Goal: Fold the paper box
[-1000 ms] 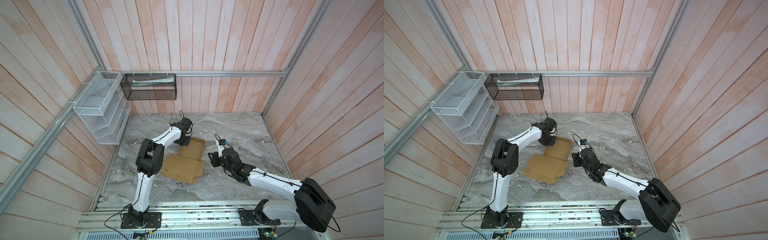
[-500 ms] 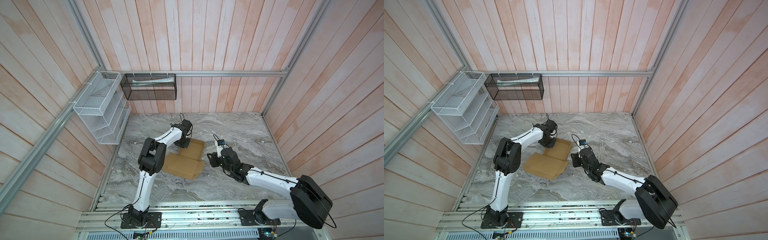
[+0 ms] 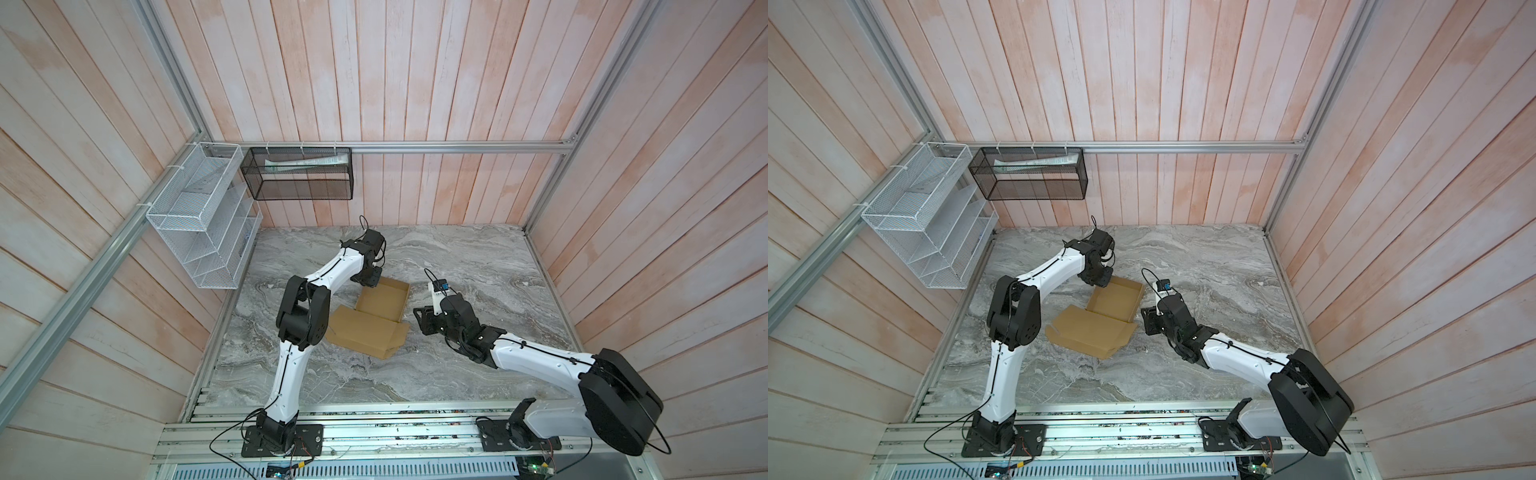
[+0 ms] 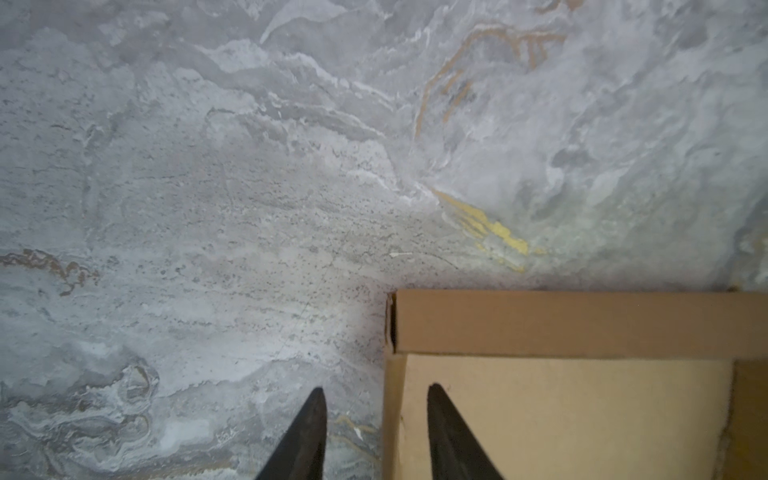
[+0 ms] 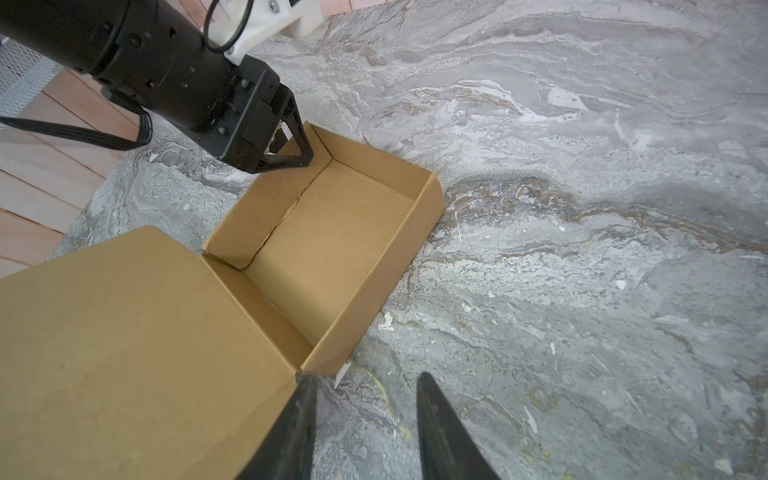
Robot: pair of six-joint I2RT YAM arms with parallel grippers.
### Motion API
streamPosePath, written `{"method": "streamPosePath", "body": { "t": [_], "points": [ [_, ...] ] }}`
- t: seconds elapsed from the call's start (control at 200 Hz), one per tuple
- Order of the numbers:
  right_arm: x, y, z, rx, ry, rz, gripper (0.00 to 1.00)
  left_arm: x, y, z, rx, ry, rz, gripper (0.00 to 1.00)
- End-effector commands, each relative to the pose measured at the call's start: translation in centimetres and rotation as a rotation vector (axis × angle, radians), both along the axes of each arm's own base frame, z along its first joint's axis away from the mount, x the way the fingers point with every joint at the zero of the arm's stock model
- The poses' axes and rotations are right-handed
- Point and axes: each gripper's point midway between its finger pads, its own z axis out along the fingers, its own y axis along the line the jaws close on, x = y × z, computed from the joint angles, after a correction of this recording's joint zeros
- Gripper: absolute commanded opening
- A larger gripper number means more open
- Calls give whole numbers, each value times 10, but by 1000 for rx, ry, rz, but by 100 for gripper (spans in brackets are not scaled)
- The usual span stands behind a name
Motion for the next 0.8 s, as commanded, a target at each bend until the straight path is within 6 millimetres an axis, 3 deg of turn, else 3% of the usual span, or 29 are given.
{"method": "streamPosePath", "body": {
  "t": [0.0,0.12,0.28,0.465,0.635,0.79],
  "points": [
    [4,3,15,7,2,3,41,8,1,21,-55,-24,46,42],
    [7,3,25,-6,3,2,41,13,4,55,-97,-79,80,42],
    [14,-5,46,-18,-22,-10,41,14,13,131,-248,-193,150,45],
    [22,-14,57,-14,-37,-32,41,-15,22,201,-378,-309,202,45],
    [38,-21,58,-40,-23,-41,41,-54,40,227,-467,-382,271,45],
    [48,-19,59,-56,-10,-37,42,-102,55,217,-544,-395,348,44]
  ]
}}
